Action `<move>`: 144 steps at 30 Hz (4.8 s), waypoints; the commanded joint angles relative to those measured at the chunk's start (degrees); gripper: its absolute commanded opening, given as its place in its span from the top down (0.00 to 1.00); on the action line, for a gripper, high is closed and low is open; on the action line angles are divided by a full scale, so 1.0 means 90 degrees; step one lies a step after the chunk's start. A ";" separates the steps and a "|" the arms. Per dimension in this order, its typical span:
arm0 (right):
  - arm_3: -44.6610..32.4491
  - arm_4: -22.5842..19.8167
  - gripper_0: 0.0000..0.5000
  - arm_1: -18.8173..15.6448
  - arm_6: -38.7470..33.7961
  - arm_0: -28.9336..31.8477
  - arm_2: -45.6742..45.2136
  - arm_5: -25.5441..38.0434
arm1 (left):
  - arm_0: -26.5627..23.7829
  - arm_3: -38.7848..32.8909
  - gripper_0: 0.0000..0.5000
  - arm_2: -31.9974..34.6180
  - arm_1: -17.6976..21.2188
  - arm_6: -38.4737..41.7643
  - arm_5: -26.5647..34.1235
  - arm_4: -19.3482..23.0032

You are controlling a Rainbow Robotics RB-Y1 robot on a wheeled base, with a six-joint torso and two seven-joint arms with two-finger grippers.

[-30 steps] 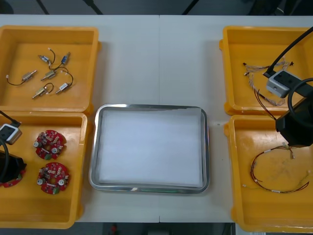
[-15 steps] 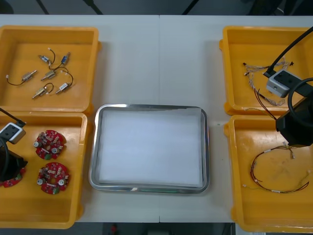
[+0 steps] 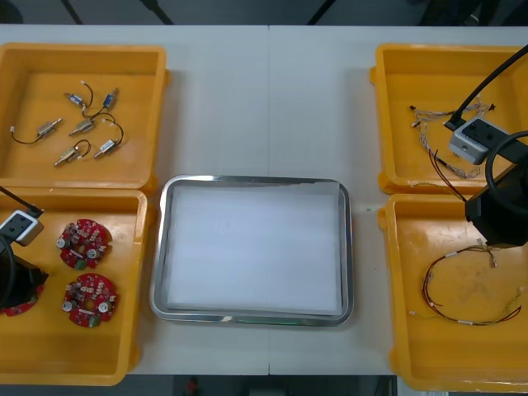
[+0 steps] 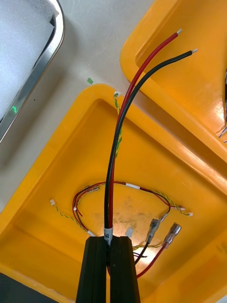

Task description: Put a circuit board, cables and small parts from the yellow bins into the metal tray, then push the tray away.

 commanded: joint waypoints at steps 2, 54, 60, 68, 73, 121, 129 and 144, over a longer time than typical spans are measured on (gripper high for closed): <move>-0.0169 0.0045 1.00 -0.0242 0.0209 -0.0038 0.0016 0.0023 | 0.0074 -0.0035 0.06 -0.0077 0.0233 -0.0611 0.0101 0.0105; -0.0169 0.0045 1.00 -0.0242 0.0209 -0.0038 0.0016 0.0023 | 0.0318 0.0004 0.99 -0.0068 0.0262 -0.0719 0.0296 -0.0305; -0.0169 0.0045 1.00 -0.0242 0.0209 -0.0038 0.0016 0.0023 | 0.0318 -0.0250 1.00 0.0216 0.0369 -0.0631 0.0453 -0.0022; -0.0169 0.0045 1.00 -0.0242 0.0209 -0.0038 0.0016 0.0023 | 0.0328 -0.0943 1.00 0.1300 0.0409 -0.0514 0.1673 0.0749; -0.0169 0.0045 1.00 -0.0242 0.0209 -0.0038 0.0016 0.0023 | 0.0318 -0.1334 1.00 0.2003 0.0418 -0.0416 0.2289 0.1111; -0.0169 0.0045 1.00 -0.0242 0.0209 -0.0038 0.0016 0.0023 | -0.5727 -0.3131 1.00 -0.2040 -0.1076 0.7543 0.5511 0.1335; -0.0169 0.0045 1.00 -0.0242 0.0209 -0.0038 0.0016 0.0023 | -0.6029 -0.2867 0.99 -0.3007 -0.1828 0.8002 0.5531 0.0281; -0.0169 0.0045 1.00 -0.0242 0.0209 -0.0038 0.0016 0.0023 | -0.6381 -0.1842 0.99 -0.4169 -0.2970 0.8110 0.5541 -0.0774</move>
